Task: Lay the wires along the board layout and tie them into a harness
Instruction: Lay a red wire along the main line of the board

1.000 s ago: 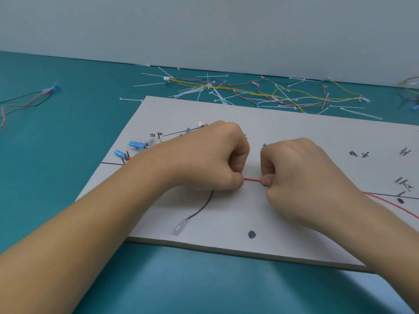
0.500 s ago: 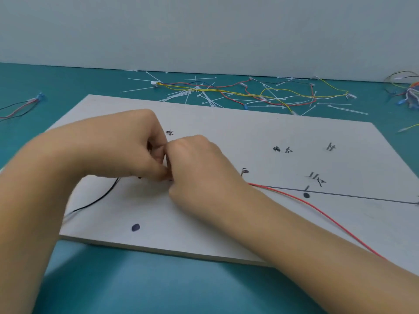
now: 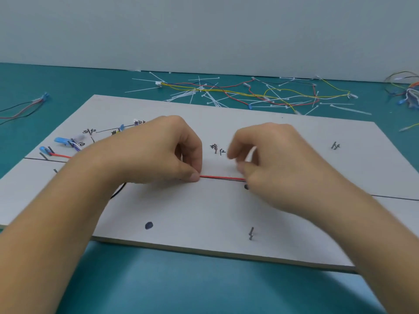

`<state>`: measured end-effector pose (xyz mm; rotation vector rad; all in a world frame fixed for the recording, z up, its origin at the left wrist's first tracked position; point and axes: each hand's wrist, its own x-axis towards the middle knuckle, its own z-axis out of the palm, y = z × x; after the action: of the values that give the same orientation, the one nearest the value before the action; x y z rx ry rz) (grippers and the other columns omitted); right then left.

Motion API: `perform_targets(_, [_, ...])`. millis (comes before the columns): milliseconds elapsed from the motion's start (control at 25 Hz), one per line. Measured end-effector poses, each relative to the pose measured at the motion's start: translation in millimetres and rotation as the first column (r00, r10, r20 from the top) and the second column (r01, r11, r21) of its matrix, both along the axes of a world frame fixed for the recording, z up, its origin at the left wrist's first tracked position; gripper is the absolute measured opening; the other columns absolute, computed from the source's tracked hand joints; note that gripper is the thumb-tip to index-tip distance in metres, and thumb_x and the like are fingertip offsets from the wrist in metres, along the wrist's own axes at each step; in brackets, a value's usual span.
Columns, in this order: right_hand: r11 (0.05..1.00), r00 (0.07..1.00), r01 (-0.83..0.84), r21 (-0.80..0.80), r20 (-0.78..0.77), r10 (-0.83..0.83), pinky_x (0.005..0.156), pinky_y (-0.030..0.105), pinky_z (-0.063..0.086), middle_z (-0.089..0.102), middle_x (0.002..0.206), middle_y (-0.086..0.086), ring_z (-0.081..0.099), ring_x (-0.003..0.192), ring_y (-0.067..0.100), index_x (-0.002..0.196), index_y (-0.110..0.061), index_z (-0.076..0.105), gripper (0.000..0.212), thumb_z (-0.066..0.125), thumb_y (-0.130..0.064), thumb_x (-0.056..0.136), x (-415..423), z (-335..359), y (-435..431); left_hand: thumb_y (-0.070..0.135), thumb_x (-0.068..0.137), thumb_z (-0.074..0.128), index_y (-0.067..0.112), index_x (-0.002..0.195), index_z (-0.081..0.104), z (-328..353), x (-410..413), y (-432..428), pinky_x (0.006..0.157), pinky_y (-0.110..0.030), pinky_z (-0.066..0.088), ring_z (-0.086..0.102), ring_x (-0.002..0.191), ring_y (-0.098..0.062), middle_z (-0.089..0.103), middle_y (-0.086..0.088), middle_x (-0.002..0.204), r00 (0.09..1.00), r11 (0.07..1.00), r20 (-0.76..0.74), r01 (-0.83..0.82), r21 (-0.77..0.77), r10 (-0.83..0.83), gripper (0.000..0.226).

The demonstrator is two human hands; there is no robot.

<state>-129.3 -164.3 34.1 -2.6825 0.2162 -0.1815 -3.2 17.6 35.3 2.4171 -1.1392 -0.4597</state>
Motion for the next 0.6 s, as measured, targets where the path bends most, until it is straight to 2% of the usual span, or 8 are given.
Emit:
perform_targets(80, [0.998, 0.990, 0.064, -0.004, -0.123, -0.064, 0.053, 0.009, 0.039, 0.067, 0.081, -0.016, 0.059, 0.072, -0.004, 0.082, -0.032, 0.069, 0.010, 0.077, -0.026, 0.081, -15.7, 7.1, -23.7, 0.032, 0.080, 0.083, 0.039, 0.078, 0.077, -0.8, 0.6, -0.2, 0.069, -0.036, 0.059, 0.066, 0.068, -0.004, 0.072, 0.016, 0.072, 1.000, 1.000, -0.008, 0.005, -0.014, -0.005, 0.010])
perform_targets(200, [0.993, 0.964, 0.119, -0.027, -0.235, -0.122, 0.057, 0.019, 0.043, 0.068, 0.080, -0.020, 0.058, 0.074, -0.013, 0.080, -0.036, 0.069, 0.018, 0.085, -0.041, 0.072, -33.0, 14.3, -46.2, 0.031, 0.082, 0.081, 0.037, 0.079, 0.078, -3.2, -1.5, -4.0, 0.069, -0.037, 0.060, 0.067, 0.069, -0.007, 0.074, 0.013, 0.074, 1.000, 0.999, -0.025, 0.017, -0.045, -0.018, 0.007])
perform_targets(280, [0.992, 0.946, 0.128, -0.020, -0.299, -0.128, 0.056, 0.022, 0.044, 0.067, 0.077, -0.029, 0.061, 0.070, -0.011, 0.079, -0.038, 0.070, 0.016, 0.085, -0.040, 0.072, -38.8, 15.8, -48.1, 0.031, 0.083, 0.079, 0.034, 0.080, 0.078, -6.7, -3.9, -8.6, 0.070, -0.041, 0.060, 0.068, 0.070, -0.011, 0.074, 0.010, 0.075, 0.999, 0.997, -0.019, 0.032, -0.069, -0.034, 0.005])
perform_targets(360, [0.995, 0.936, 0.103, -0.014, -0.338, -0.101, 0.056, 0.023, 0.046, 0.067, 0.072, -0.028, 0.062, 0.066, -0.006, 0.079, -0.042, 0.070, 0.016, 0.082, -0.033, 0.078, -40.4, 13.5, -46.9, 0.030, 0.084, 0.077, 0.034, 0.080, 0.077, -9.7, -6.8, -13.6, 0.071, -0.042, 0.059, 0.067, 0.071, -0.011, 0.074, 0.011, 0.077, 0.999, 0.995, -0.007, 0.037, -0.090, -0.038, 0.006])
perform_targets(520, [0.994, 0.975, 0.100, 0.034, -0.202, -0.091, 0.055, 0.028, 0.046, 0.065, 0.075, -0.029, 0.061, 0.065, -0.003, 0.084, -0.043, 0.068, 0.017, 0.074, -0.027, 0.085, -41.5, 11.0, -52.8, 0.026, 0.087, 0.074, 0.033, 0.081, 0.076, -15.4, -15.5, -22.0, 0.074, -0.041, 0.059, 0.068, 0.075, -0.012, 0.075, 0.007, 0.081, 0.998, 0.989, -0.019, 0.061, -0.135, -0.064, 0.009])
perform_targets(600, [0.990, 0.984, 0.085, 0.114, -0.163, -0.066, 0.057, 0.033, 0.050, 0.068, 0.068, -0.019, 0.061, 0.056, 0.005, 0.088, -0.041, 0.069, 0.013, 0.073, -0.029, 0.085, -44.2, 12.2, -60.3, 0.026, 0.087, 0.073, 0.033, 0.082, 0.075, -16.0, -17.7, -22.9, 0.074, -0.040, 0.059, 0.068, 0.076, -0.012, 0.074, 0.007, 0.082, 0.997, 0.987, -0.019, 0.075, -0.141, -0.079, 0.009])
